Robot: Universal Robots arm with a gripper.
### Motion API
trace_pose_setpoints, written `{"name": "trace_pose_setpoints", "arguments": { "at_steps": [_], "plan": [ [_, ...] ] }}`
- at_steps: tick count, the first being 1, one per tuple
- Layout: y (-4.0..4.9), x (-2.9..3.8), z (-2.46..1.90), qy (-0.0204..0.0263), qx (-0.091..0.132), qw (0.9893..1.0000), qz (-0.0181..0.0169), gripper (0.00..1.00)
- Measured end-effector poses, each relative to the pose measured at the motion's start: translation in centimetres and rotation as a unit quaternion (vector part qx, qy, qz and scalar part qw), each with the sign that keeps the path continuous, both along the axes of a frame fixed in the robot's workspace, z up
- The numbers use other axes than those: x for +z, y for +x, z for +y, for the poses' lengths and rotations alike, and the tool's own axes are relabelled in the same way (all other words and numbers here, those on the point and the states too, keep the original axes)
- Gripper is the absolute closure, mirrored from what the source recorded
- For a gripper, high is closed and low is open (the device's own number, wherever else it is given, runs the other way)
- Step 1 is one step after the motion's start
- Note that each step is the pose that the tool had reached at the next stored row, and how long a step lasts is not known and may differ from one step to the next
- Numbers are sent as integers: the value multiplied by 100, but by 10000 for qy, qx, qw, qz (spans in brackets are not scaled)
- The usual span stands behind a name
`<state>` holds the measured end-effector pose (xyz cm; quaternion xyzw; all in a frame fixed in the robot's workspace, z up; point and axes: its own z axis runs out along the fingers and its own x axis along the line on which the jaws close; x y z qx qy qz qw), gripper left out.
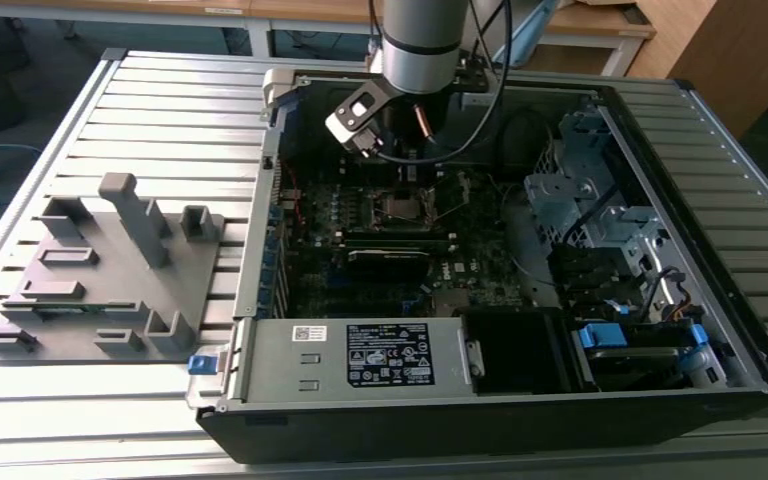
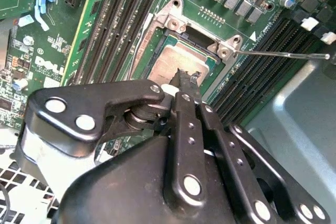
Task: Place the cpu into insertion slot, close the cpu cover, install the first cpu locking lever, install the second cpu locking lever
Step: 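Place the cpu into insertion slot, then close the cpu cover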
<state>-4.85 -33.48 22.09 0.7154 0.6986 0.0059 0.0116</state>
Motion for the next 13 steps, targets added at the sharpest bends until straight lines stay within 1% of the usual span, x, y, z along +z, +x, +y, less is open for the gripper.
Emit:
{"name": "trace_pose_setpoints", "arguments": {
  "at_steps": [3, 13],
  "plan": [
    [0, 29, 0, -1, 0, 10000, 0, 90],
    [0, 78, 0, 0, 0, 10000, 0, 90]
  ]
}}
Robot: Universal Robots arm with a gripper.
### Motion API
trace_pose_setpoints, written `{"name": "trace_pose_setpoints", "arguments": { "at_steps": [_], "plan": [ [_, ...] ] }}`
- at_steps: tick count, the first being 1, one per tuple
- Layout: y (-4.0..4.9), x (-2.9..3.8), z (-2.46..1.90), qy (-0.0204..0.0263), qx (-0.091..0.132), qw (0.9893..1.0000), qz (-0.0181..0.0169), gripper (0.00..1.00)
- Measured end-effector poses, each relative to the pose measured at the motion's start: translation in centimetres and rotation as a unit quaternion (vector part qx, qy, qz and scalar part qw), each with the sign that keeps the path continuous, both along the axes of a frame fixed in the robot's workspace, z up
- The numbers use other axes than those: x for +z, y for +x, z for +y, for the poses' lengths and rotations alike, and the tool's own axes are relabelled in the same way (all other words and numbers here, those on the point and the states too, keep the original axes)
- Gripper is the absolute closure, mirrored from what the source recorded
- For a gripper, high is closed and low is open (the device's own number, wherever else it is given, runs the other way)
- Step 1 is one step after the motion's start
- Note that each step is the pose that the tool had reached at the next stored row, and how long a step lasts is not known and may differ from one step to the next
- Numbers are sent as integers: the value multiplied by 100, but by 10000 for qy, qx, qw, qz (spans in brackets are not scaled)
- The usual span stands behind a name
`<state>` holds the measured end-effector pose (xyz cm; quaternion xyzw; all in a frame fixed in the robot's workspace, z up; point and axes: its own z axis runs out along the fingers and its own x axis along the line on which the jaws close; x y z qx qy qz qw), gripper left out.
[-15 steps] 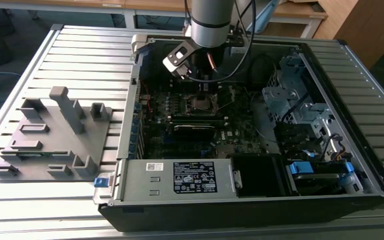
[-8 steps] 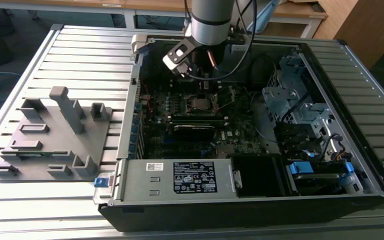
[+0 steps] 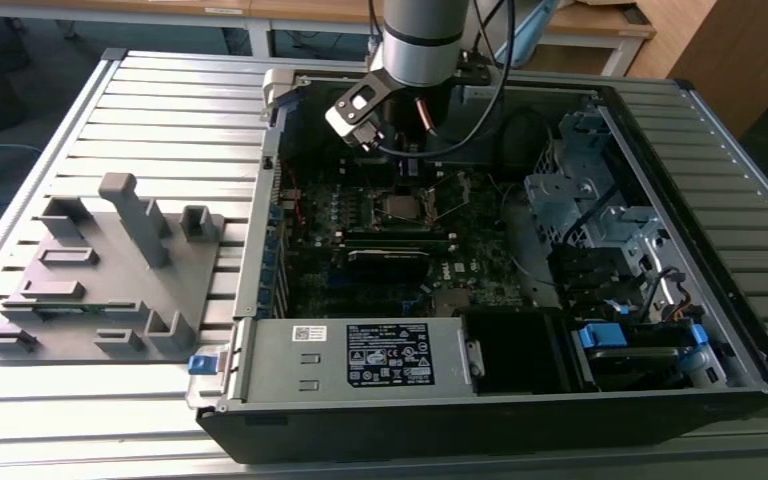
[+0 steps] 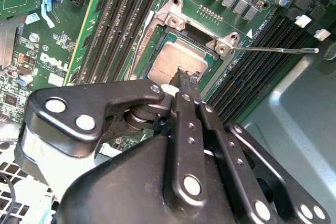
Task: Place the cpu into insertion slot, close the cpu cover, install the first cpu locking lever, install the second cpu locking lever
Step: 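Close the cpu cover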
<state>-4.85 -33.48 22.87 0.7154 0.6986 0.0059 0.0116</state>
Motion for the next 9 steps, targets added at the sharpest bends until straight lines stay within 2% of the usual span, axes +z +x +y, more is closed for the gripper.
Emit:
{"name": "trace_pose_setpoints", "arguments": {
  "at_steps": [9],
  "plan": [
    [0, 40, 0, 1, 0, 10000, 0, 90]
  ]
}}
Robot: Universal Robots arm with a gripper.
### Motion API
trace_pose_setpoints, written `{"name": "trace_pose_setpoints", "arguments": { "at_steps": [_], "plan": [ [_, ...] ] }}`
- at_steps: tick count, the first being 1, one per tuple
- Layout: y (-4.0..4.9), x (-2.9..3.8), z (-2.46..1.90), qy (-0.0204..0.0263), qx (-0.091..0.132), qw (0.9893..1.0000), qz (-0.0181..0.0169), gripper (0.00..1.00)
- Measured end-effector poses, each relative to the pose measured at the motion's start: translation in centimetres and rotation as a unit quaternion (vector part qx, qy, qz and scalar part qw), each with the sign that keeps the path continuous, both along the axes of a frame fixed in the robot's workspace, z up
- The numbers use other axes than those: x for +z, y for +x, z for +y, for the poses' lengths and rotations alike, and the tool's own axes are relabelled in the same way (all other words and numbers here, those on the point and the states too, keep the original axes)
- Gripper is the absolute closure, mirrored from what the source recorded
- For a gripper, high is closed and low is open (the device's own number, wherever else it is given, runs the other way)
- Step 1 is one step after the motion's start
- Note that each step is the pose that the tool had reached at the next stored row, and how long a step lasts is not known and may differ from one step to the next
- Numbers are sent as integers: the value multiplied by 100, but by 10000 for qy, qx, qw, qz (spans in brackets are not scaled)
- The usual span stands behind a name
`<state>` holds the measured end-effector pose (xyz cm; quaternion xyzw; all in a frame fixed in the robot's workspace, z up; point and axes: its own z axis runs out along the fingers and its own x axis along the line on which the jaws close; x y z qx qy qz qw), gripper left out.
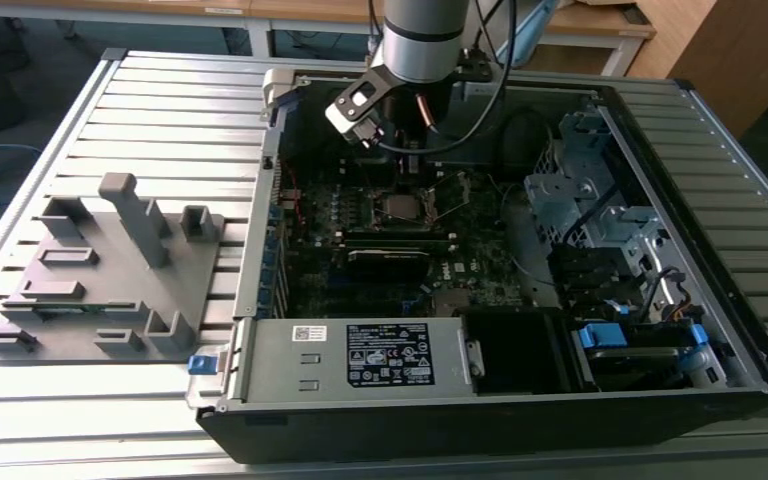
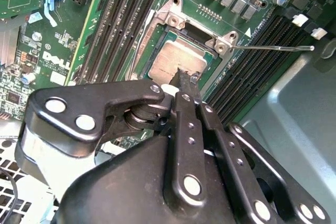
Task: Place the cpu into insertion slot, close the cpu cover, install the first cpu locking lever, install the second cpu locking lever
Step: 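Close the cpu cover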
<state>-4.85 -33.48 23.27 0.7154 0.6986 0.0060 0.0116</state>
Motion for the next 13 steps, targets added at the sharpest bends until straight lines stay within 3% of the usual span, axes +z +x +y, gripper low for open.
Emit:
{"name": "trace_pose_setpoints", "arguments": {
  "at_steps": [13],
  "plan": [
    [0, 24, -1, -3, 0, 10000, 2, 90]
  ]
}}
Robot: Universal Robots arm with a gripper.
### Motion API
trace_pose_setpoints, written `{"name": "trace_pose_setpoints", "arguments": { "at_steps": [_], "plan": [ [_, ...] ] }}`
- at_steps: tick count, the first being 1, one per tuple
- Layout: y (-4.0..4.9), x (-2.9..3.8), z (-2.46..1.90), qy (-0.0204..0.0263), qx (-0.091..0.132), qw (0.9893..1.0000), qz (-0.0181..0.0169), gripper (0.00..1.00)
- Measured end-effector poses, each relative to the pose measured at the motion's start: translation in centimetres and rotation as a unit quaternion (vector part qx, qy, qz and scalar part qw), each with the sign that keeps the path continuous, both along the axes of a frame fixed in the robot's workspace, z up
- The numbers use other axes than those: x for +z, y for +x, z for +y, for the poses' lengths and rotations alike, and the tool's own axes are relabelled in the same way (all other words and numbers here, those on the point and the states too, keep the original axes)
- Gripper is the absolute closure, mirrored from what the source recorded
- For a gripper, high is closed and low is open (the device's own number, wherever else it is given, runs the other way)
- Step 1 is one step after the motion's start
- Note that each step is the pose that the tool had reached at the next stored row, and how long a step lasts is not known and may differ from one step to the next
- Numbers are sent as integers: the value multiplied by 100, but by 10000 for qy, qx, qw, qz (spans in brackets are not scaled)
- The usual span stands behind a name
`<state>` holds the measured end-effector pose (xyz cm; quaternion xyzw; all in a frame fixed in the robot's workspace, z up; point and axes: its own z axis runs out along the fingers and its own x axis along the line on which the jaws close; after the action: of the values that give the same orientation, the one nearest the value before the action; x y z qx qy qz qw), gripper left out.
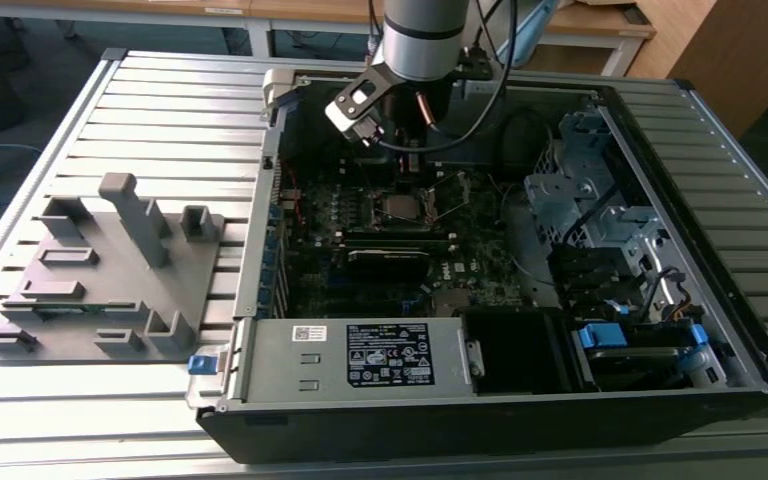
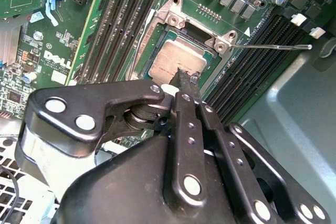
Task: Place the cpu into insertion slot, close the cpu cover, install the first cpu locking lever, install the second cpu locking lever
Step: 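Close the cpu cover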
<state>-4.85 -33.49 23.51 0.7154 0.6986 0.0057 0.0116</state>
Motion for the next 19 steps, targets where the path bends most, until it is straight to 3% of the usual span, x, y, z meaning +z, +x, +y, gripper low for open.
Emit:
{"name": "trace_pose_setpoints", "arguments": {
  "at_steps": [19],
  "plan": [
    [0, 66, 0, 1, 0, 10000, -1, 90]
  ]
}}
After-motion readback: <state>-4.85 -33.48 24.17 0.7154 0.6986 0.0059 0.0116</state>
